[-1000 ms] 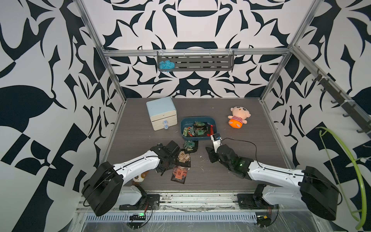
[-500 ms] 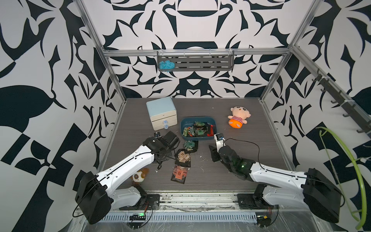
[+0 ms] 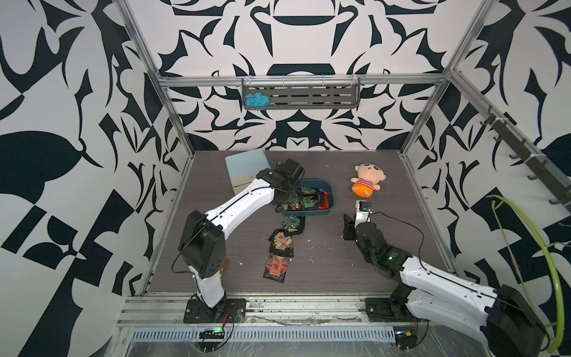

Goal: Put the tea bags into the storage box
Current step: Place the tea bag in the storage box, then pick up the tea bag from the center of the board.

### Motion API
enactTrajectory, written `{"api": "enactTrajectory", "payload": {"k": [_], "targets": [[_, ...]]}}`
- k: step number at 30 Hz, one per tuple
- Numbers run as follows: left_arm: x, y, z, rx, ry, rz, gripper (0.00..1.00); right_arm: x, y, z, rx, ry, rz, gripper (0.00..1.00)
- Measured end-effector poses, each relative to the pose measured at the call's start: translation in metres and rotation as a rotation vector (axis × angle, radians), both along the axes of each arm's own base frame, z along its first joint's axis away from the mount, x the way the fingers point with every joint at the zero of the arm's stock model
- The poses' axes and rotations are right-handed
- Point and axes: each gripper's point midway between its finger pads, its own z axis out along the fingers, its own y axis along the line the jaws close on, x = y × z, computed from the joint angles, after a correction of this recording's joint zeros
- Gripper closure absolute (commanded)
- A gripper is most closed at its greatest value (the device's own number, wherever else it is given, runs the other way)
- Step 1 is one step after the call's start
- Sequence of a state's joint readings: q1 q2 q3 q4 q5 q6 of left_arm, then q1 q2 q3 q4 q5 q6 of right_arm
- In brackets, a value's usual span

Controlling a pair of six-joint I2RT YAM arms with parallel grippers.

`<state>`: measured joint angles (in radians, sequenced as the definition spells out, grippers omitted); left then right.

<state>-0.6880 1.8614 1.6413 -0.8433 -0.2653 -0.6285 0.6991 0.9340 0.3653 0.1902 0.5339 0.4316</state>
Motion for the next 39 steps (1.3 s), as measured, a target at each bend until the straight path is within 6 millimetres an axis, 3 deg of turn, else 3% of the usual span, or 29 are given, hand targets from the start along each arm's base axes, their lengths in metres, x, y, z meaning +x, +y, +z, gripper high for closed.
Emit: {"api": "enactTrajectory", "payload": {"k": [4, 9, 15, 23, 29, 34, 39], "targets": [[0.021, -0.016, -0.026, 0.003, 0.038, -0.024, 0.83, -0.002, -0.007, -0.002, 0.006, 0.02, -0.014, 0.57], [0.039, -0.013, -0.05, -0.015, 0.095, -0.005, 0.82, -0.006, -0.005, -0.005, 0.01, 0.036, 0.009, 0.56], [0.049, -0.005, -0.054, -0.039, 0.108, 0.022, 0.62, -0.007, 0.001, -0.012, 0.011, 0.064, 0.041, 0.56], [0.043, -0.004, -0.055, -0.037, 0.113, 0.024, 0.55, -0.01, 0.01, -0.017, 0.024, 0.089, 0.093, 0.56], [0.014, 0.02, -0.027, -0.053, 0.085, 0.059, 0.42, -0.013, 0.024, -0.026, 0.039, 0.128, 0.162, 0.56], [-0.027, 0.045, 0.004, -0.13, 0.028, 0.097, 0.34, -0.015, 0.045, -0.041, 0.068, 0.183, 0.251, 0.56], [-0.082, 0.078, -0.01, -0.172, 0.054, 0.159, 0.33, -0.031, 0.088, -0.071, 0.068, 0.313, 0.423, 0.59]]}}
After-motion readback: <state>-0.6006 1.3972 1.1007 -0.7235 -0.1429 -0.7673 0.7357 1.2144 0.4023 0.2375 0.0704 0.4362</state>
